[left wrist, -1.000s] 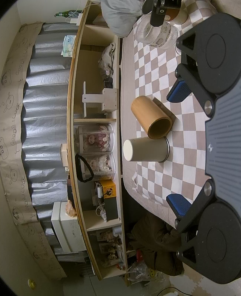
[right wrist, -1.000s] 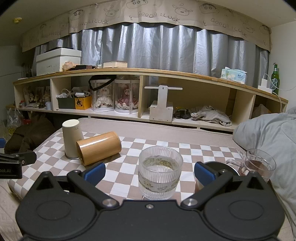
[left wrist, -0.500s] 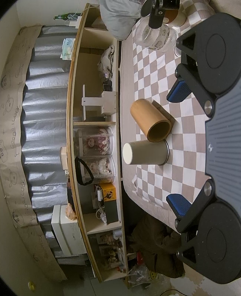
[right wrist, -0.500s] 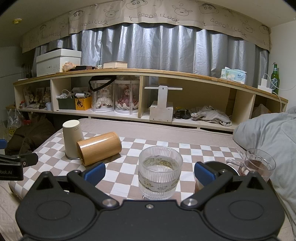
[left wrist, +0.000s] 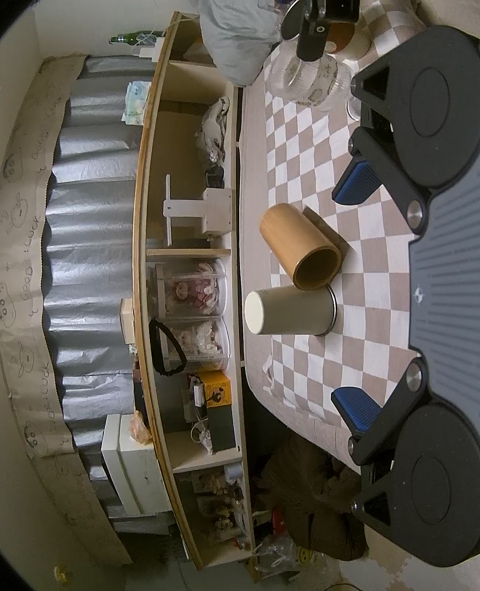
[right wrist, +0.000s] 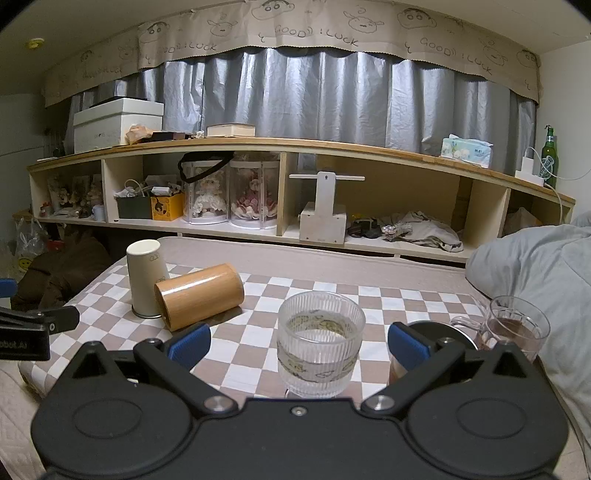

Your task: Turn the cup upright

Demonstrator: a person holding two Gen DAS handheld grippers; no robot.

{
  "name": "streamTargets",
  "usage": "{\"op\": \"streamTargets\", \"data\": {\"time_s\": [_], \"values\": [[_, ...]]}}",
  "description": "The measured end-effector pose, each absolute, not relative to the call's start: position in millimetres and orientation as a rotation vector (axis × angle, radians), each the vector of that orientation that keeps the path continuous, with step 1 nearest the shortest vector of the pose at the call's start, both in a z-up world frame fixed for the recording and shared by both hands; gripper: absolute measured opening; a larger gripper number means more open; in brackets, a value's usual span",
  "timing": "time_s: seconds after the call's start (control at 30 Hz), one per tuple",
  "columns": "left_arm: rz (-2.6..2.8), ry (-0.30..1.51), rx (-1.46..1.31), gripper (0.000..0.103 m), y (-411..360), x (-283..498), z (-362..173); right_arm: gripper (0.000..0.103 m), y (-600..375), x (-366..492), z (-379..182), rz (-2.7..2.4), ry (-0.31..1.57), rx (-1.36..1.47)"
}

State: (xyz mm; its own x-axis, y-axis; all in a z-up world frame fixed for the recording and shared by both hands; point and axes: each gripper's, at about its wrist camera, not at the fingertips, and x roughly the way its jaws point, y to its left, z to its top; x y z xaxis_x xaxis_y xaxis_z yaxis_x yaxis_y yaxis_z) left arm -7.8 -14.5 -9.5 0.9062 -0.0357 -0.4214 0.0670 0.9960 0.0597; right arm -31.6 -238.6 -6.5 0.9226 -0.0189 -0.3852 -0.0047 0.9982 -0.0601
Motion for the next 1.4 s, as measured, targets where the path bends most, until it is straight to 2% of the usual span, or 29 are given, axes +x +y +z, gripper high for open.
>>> {"op": "streamTargets", "data": {"time_s": [0.3, 0.57, 0.93, 0.97, 1.03, 1.33, 1.37, 1.4], "values": [[-0.111, 0.401, 0.113, 0.103, -18, -6, -1, 0.103, -235, -39, 0, -0.006, 0.385, -0.062], [-0.175, 0.377, 0.304, 0.103, -38, 26, 10, 0.103, -244, -43, -2, 0.000, 0.378, -0.028], [-0.371, 0.502, 0.686, 0.102, -91, 110, -20, 0.103, -271, -45, -22, -0.007, 0.395, 0.033], [-0.383, 0.513, 0.717, 0.101, -96, 117, -24, 0.103, -273, -44, -24, -0.012, 0.399, 0.032], [-0.419, 0.554, 0.751, 0.092, -103, 135, -32, 0.103, -274, -43, -28, -0.016, 0.408, 0.037], [-0.320, 0.715, 0.917, 0.090, -115, 189, -78, 0.103, -278, -41, -39, -0.029, 0.442, 0.076], [-0.312, 0.725, 0.925, 0.088, -115, 193, -81, 0.103, -279, -41, -39, -0.025, 0.441, 0.079], [-0.308, 0.739, 0.929, 0.078, -114, 195, -83, 0.103, -280, -41, -40, -0.017, 0.440, 0.087]]}}
